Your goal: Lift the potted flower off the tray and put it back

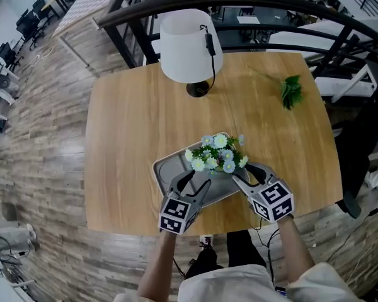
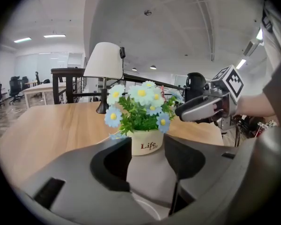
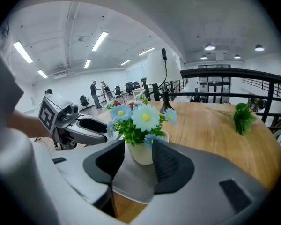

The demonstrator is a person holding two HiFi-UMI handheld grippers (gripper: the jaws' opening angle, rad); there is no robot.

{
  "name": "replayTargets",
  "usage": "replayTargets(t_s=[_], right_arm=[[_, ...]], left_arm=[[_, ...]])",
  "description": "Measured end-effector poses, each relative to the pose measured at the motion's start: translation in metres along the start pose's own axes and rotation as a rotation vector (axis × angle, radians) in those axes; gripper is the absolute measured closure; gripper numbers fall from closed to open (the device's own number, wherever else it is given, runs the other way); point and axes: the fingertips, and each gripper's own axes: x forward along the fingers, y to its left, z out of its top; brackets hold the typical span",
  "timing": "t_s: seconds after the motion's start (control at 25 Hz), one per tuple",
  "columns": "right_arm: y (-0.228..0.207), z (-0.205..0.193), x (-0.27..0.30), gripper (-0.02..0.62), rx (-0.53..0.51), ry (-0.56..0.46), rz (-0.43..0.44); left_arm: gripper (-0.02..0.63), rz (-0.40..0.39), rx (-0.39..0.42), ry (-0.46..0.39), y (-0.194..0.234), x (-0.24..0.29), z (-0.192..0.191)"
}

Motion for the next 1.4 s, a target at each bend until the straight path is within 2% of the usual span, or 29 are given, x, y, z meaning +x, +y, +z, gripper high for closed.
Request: replayTargets(t_s=[0.16,0.36,0.56,0.76,1.08,1.4], right_arm=[[-0.013,-0.008,0.018,0.368,-0.023,0.023,0.04],[-0.019,-0.018,0.039,0.307,-0.123,0.064,0.113],[-0.019,-0.019,0.053,0.264,-0.173,0.057,0.187],[-0.02,-0.018,0.065,0.22,-0.22,0.048,0.215],[-0.024,-0.022,0.079,0.201,-0.275,0.045,0.294],[-0.024,-0.025,0.09,0.184,-0.284,0.037,0.361]], left_arm=[[0.337,-0.01,-0.019,-0.008,0.006,0.012,-0.008],[0.31,-0.006,-0.022,-0.024,0.016,0.025,-0.011],[0.281,-0.034,0.004,-0.016,0.021,0.034,-0.013],[0.259,-0.06,-0.008,-0.027,0.022,0.04,-0.009],[0.23,-0.11,-0.036,-0.056,0.027,0.055,-0.003],[0.225,-0.151,-0.025,-0.053,0.024,0.068,-0.005]])
